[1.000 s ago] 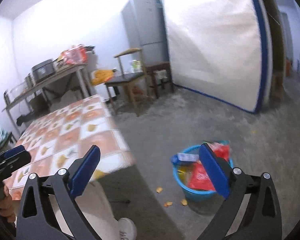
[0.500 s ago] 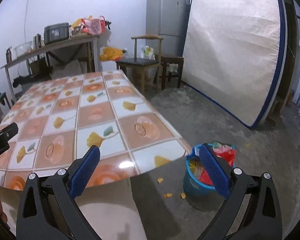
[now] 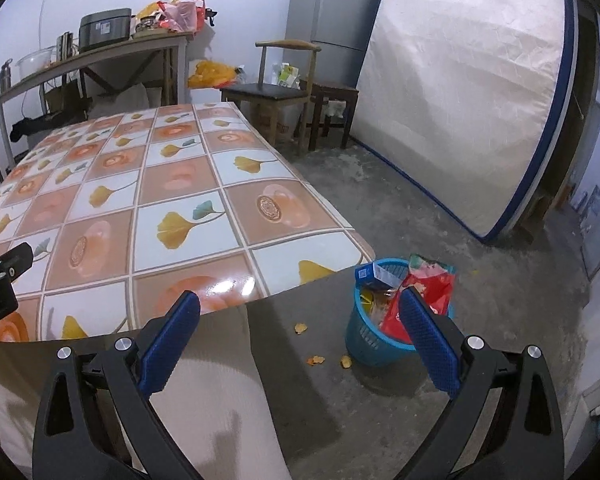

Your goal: Collect trash

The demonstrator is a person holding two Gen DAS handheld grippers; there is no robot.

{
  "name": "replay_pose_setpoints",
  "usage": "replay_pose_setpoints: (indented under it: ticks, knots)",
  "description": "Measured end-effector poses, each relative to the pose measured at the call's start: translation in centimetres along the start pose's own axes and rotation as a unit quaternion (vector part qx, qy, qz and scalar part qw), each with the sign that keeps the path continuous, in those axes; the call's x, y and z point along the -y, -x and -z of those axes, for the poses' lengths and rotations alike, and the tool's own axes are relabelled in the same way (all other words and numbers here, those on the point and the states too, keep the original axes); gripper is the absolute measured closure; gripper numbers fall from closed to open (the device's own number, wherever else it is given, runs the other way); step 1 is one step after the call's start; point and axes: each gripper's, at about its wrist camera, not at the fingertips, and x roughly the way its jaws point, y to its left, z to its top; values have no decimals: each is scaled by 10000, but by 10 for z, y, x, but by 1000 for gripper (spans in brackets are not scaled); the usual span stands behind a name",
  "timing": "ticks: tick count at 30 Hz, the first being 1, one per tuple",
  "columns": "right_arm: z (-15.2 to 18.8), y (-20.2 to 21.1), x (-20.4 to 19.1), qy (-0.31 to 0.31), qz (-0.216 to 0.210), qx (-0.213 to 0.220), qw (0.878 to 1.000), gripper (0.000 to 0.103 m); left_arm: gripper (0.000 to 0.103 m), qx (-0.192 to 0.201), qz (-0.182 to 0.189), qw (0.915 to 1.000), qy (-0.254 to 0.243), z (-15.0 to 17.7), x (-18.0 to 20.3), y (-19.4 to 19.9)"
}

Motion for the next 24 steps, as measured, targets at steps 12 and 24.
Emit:
replay_pose_setpoints:
  ticks: [12, 24]
  knots:
    - [3, 1, 16, -275, 82, -61, 9996, 6, 8, 17, 214, 9997, -137, -5, 12, 2]
    - [6, 2, 24, -417, 152, -59, 9990, 6, 8, -12, 934, 9936, -630, -3, 32, 11]
